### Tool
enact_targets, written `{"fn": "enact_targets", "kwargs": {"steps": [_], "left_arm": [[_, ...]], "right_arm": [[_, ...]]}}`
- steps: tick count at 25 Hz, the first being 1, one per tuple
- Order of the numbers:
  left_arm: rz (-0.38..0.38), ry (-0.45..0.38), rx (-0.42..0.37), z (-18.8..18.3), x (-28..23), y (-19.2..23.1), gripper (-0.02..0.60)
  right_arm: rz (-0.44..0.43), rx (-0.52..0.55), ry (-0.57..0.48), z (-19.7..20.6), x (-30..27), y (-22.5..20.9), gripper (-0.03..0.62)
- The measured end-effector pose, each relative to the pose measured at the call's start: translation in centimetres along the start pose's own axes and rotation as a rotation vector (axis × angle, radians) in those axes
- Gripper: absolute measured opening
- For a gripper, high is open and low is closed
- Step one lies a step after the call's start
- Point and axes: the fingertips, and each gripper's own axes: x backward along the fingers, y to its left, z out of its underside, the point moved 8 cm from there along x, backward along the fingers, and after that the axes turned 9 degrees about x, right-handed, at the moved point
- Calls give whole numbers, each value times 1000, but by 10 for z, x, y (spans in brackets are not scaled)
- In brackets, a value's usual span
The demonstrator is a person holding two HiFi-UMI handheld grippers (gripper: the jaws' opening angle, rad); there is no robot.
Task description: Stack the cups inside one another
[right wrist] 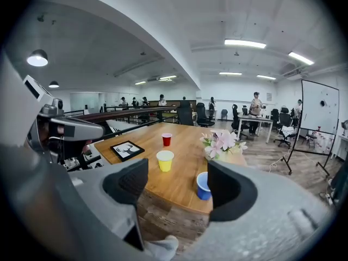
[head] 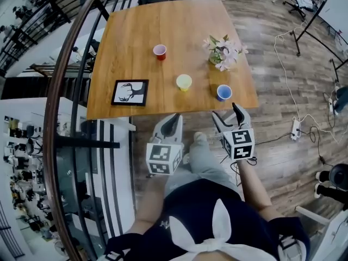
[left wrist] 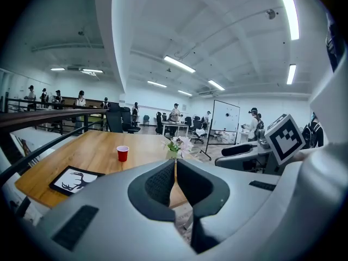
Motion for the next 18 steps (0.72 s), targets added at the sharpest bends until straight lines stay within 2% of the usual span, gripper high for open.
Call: {"fn": "enact_targets", "kwargs": {"steps": [4, 9, 18], "left_arm": [[12, 28, 2, 3, -15, 10, 28], [15, 41, 41, -4, -33, 31, 28], [19, 89, 30, -18, -69, 60, 29]], "right_arm": [[10, -16, 36, 9, -18, -12, 337], [3, -15, 100, 22, -43, -28, 337], [21, -57, 171, 36, -86, -57, 337]]}}
